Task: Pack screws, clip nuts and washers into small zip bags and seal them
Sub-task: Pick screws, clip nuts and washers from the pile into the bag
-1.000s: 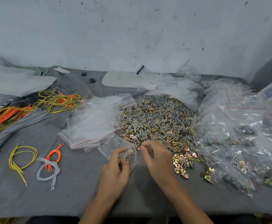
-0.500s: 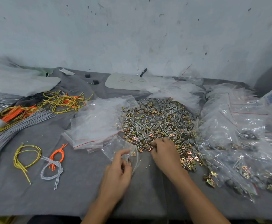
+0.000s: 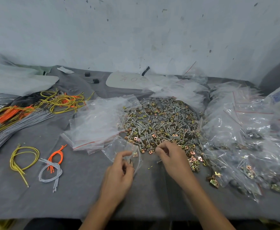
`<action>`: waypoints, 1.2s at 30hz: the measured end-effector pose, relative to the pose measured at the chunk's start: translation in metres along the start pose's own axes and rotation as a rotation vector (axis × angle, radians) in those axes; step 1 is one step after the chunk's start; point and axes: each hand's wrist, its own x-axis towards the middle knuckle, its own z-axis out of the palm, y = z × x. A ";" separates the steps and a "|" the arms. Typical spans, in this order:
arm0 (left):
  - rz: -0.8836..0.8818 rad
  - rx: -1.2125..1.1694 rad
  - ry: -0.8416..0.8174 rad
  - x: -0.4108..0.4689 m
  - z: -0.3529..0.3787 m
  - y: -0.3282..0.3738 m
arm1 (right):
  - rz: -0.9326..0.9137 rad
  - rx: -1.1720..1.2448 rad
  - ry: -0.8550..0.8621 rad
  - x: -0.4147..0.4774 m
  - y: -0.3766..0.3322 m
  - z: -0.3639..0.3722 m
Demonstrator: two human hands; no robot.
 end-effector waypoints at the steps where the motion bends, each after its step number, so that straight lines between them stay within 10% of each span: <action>1: -0.002 0.000 -0.001 0.000 0.000 0.000 | 0.012 0.027 -0.002 -0.002 0.000 0.000; 12: -0.014 -0.026 -0.033 -0.002 -0.002 0.000 | -0.194 0.094 -0.183 -0.044 -0.030 0.019; 26: -0.015 -0.013 -0.011 -0.001 0.000 -0.001 | -0.170 -0.122 0.089 -0.013 -0.016 0.016; 36: -0.030 -0.030 -0.012 0.000 0.002 -0.004 | -0.125 -0.392 -0.196 0.022 0.002 0.015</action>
